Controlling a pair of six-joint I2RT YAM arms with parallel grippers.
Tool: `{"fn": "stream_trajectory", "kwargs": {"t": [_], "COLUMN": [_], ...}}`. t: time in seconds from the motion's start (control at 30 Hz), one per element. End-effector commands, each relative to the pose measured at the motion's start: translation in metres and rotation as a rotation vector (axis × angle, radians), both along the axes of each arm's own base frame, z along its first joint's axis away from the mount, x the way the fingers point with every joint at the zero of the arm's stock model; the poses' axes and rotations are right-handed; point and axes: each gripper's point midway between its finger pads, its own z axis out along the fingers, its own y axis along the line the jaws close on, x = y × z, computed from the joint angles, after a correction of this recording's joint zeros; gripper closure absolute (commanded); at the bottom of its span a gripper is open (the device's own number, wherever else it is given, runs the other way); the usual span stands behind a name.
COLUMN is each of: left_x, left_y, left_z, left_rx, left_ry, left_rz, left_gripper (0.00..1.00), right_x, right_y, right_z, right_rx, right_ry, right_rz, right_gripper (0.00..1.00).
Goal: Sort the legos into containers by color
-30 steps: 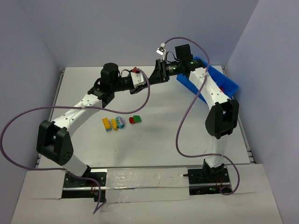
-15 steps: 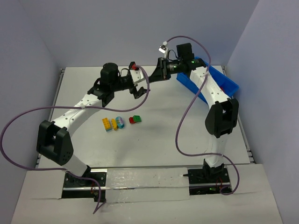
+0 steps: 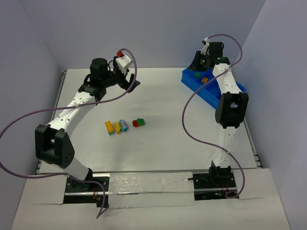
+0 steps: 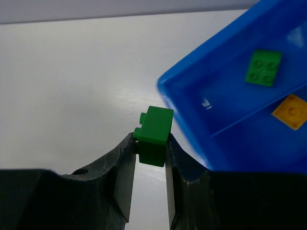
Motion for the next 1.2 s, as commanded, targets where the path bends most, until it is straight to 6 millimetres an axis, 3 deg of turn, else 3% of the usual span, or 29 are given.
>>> {"fn": "stream_trajectory", "kwargs": {"t": [0.0, 0.37, 0.6, 0.73, 0.8, 0.97, 1.0, 1.13, 1.17], "left_x": [0.001, 0.015, 0.017, 0.016, 0.014, -0.002, -0.008, -0.043, -0.058], "left_y": [0.01, 0.018, 0.02, 0.019, 0.019, 0.013, 0.011, 0.003, 0.001], "left_z": [0.005, 0.0, -0.005, -0.005, -0.007, -0.019, -0.022, -0.043, -0.056], "left_rx": [-0.01, 0.029, 0.044, 0.047, 0.045, 0.048, 0.053, 0.12, 0.163], "left_ry": [0.03, 0.025, 0.035, 0.033, 0.039, 0.077, 0.083, 0.116, 0.135], "left_rz": [0.088, 0.146, 0.154, 0.149, 0.138, 0.042, 0.006, -0.189, -0.275], "left_gripper": [0.01, 0.01, 0.01, 0.01, 0.01, 0.01, 0.01, 0.01, 0.03], "right_x": [0.041, 0.086, 0.102, 0.102, 0.102, 0.099, 0.097, 0.085, 0.076], "right_y": [-0.046, -0.095, -0.103, -0.1, -0.099, -0.094, -0.092, -0.085, -0.081], "right_z": [0.019, -0.004, -0.008, -0.014, -0.01, 0.01, 0.021, 0.042, 0.06], "right_rx": [-0.136, -0.276, -0.277, -0.271, -0.262, -0.251, -0.248, -0.241, -0.236], "right_ry": [-0.138, -0.231, -0.296, -0.289, -0.294, -0.321, -0.335, -0.347, -0.367], "right_rz": [-0.145, -0.312, -0.328, -0.309, -0.308, -0.289, -0.286, -0.256, -0.24], "right_gripper": [1.0, 0.94, 0.74, 0.52, 0.35, 0.25, 0.24, 0.18, 0.16]}}
